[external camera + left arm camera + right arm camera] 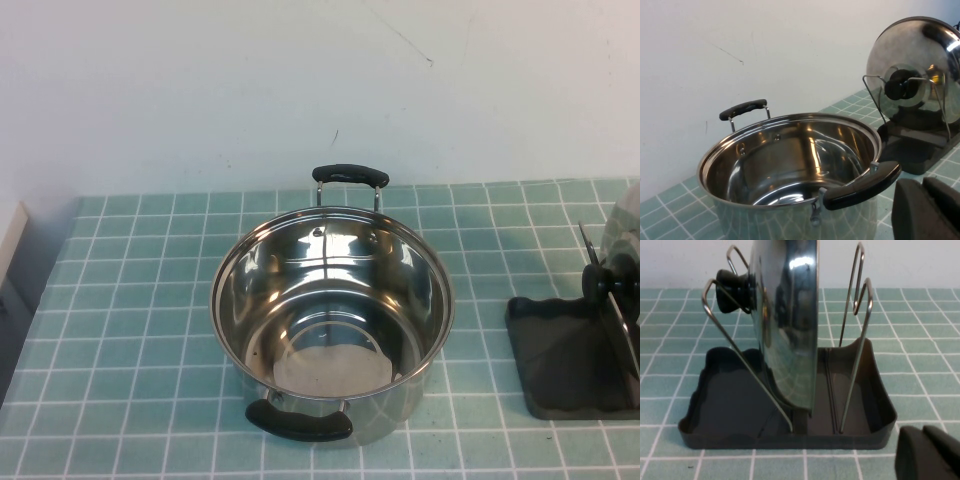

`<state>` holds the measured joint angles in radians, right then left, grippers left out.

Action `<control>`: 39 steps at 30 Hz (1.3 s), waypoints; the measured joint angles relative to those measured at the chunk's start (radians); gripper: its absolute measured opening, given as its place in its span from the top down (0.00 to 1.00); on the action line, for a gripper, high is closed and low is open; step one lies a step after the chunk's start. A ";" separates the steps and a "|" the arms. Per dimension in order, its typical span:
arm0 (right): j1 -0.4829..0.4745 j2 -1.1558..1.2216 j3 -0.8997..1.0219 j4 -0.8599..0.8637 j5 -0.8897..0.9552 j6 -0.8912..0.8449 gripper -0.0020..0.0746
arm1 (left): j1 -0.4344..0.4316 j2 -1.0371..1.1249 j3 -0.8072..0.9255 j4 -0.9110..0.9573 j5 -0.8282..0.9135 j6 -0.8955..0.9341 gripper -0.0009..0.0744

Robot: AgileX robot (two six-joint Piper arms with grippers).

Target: Put pot lid on rack

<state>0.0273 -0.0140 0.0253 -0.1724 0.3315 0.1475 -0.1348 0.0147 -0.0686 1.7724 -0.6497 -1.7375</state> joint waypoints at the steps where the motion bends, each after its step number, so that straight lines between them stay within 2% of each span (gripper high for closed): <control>1: 0.000 0.000 0.000 0.000 0.003 0.005 0.98 | 0.000 0.000 0.000 0.000 -0.008 0.000 0.99; 9: 0.066 0.000 0.000 0.000 0.010 0.022 0.98 | 0.000 0.000 0.000 0.000 -0.030 0.000 0.99; 39: 0.068 0.000 0.000 -0.004 0.014 0.025 0.98 | 0.000 0.000 0.000 0.001 -0.034 -0.002 0.99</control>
<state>0.0958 -0.0140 0.0253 -0.1760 0.3453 0.1721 -0.1348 0.0147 -0.0686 1.7731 -0.6837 -1.7396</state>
